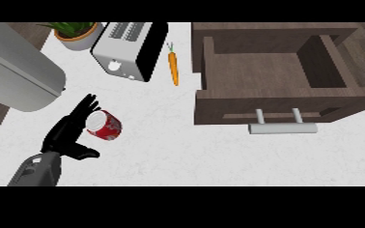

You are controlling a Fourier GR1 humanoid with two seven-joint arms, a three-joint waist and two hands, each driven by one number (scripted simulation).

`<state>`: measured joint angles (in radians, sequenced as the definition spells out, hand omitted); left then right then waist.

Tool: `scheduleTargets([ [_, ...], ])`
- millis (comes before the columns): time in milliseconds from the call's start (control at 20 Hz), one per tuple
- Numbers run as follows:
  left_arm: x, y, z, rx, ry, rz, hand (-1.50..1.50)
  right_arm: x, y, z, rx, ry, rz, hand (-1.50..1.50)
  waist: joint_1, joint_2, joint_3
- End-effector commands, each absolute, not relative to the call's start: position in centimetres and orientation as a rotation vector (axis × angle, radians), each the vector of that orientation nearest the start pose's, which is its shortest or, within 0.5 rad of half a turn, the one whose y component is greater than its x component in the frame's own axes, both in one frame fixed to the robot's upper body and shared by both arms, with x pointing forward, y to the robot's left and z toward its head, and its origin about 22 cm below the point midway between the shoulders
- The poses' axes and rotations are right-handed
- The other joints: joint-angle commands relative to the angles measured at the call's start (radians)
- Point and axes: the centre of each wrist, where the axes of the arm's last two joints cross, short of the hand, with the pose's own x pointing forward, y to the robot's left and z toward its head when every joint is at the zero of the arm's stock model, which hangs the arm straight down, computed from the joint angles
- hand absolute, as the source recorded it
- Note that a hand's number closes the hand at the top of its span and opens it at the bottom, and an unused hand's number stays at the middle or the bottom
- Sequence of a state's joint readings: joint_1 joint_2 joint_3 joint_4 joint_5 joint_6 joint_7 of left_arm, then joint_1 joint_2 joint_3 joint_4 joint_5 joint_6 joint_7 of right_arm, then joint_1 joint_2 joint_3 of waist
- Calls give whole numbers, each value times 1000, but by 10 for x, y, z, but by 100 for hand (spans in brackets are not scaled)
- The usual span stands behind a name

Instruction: Pick up the can, place it into the drawer and close the drawer

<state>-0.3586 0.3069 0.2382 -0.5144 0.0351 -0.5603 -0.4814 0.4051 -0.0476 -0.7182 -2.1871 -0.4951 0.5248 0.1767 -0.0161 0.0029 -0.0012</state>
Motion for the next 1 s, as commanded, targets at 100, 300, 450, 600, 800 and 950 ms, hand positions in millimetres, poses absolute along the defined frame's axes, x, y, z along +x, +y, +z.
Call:
scheduleTargets([
  [100, 268, 365, -116, -349, -1344, -84, -150, 61, -372, 117, -176, -1787, -97, -150, -2, 0, 0],
  [300, 278, 327, -127, -339, -1345, -54, -150, 59, -396, 115, -172, -1778, -78, -150, -4, 0, 0],
  [450, 292, 336, -115, -382, -1330, 0, -150, 68, -363, 111, -180, -1788, -86, -150, -6, 1, 0],
  [600, 284, 344, -118, -402, -1351, -13, 150, 74, -391, 117, -183, -1771, -103, -150, -2, 2, -1],
  [800, 288, 328, -120, -526, -1282, -76, 150, 63, -382, 104, -152, -1774, -119, -150, 5, -3, 1],
  [950, 301, 309, -114, -562, -1334, -72, 150, 63, -377, 113, -157, -1782, -111, -150, 8, -4, 1],
])
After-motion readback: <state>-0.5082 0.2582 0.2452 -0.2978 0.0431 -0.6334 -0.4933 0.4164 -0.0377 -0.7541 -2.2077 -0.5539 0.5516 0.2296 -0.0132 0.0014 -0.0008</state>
